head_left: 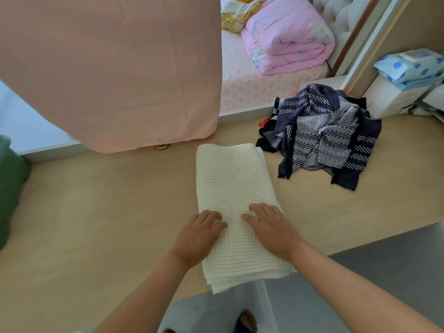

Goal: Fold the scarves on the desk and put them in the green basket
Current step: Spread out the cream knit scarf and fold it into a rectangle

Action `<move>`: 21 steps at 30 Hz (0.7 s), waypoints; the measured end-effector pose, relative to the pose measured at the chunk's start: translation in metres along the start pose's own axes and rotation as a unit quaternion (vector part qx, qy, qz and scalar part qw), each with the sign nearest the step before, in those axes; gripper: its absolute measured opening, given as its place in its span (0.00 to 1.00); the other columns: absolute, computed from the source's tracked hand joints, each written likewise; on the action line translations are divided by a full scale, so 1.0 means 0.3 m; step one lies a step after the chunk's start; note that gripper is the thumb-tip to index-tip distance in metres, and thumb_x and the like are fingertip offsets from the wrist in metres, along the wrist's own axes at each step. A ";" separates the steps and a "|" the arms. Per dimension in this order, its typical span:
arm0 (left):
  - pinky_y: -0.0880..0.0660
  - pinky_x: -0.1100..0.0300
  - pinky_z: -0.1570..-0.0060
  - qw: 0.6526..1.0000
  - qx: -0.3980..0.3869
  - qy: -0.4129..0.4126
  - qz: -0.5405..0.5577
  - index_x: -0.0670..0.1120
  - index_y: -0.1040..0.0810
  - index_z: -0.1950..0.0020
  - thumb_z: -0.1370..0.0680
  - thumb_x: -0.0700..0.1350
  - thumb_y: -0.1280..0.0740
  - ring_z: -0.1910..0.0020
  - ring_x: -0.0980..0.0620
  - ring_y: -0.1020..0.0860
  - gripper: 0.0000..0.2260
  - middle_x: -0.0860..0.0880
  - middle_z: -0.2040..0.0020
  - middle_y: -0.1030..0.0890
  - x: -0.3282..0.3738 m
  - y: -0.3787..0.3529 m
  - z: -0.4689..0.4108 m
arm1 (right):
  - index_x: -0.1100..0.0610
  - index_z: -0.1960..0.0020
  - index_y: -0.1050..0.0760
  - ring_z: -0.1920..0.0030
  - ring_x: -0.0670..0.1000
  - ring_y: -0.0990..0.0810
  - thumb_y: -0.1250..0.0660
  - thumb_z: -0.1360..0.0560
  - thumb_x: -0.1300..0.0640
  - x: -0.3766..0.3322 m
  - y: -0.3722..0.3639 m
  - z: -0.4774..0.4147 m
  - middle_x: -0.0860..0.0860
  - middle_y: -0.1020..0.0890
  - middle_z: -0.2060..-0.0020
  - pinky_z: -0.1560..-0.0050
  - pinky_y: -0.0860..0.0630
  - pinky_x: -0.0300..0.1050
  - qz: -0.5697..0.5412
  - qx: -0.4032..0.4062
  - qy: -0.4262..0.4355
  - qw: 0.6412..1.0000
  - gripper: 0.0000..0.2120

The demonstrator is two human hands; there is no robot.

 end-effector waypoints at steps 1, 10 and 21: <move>0.24 0.53 0.45 1.000 -0.015 -0.012 0.011 0.51 0.24 0.38 0.25 0.43 0.33 0.42 0.49 0.26 0.15 0.50 0.41 0.24 0.017 0.005 0.015 | 0.55 0.36 0.24 0.45 0.56 0.22 0.43 0.24 0.58 -0.036 0.022 0.036 0.55 0.22 0.43 0.47 0.21 0.54 -0.028 0.013 0.037 0.999 0.18; 0.55 0.47 0.23 0.968 -0.244 0.054 0.035 0.56 0.55 0.21 0.38 0.77 0.36 0.21 0.45 0.60 0.54 0.47 0.20 0.58 0.052 -0.095 0.134 | 0.49 0.21 0.70 0.21 0.54 0.63 0.30 0.28 0.41 -0.073 -0.091 0.214 0.53 0.64 0.21 0.22 0.58 0.55 -0.006 -0.228 0.032 0.973 0.55; 0.29 0.56 0.36 0.940 -0.137 0.192 0.247 0.51 0.20 0.40 0.33 0.60 0.35 0.37 0.53 0.26 0.25 0.53 0.34 0.28 -0.022 -0.001 0.111 | 0.54 0.32 0.27 0.37 0.52 0.26 0.32 0.27 0.62 0.005 0.028 0.130 0.51 0.28 0.34 0.42 0.25 0.50 -0.174 -0.175 -0.084 0.965 0.23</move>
Point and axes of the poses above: each hand's wrist, its own z-axis away from the middle knuckle, its own y-axis out of the back of the hand, x = y × z, the point moved 9 cm from there along -z, towards the middle knuckle
